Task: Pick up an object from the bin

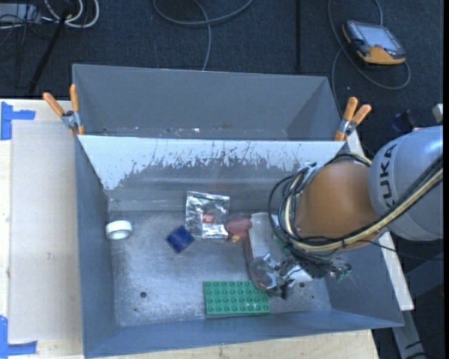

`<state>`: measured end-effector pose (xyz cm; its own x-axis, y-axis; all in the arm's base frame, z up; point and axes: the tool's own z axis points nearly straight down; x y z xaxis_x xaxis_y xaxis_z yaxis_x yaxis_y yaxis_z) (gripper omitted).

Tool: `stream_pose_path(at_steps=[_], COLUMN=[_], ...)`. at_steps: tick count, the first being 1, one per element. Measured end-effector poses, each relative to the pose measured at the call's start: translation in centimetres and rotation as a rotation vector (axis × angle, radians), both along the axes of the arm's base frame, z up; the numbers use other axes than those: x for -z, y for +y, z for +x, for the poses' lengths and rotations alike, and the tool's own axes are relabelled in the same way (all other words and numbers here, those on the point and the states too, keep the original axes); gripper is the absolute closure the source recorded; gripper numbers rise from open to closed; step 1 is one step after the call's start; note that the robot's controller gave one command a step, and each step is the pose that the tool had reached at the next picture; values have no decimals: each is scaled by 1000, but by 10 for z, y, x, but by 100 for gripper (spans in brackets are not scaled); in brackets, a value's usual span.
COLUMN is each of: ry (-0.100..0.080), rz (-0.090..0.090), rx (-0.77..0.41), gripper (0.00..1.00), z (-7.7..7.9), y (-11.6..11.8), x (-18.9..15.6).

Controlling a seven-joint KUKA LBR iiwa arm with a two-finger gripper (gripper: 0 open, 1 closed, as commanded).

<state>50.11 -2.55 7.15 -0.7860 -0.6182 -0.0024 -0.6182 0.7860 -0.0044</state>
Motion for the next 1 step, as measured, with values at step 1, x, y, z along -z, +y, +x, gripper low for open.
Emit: stream_pose_path(at_steps=[1], ry=[-2], rz=[1], rx=[-152], gripper=[100], z=[-10], y=[-10], x=[-199])
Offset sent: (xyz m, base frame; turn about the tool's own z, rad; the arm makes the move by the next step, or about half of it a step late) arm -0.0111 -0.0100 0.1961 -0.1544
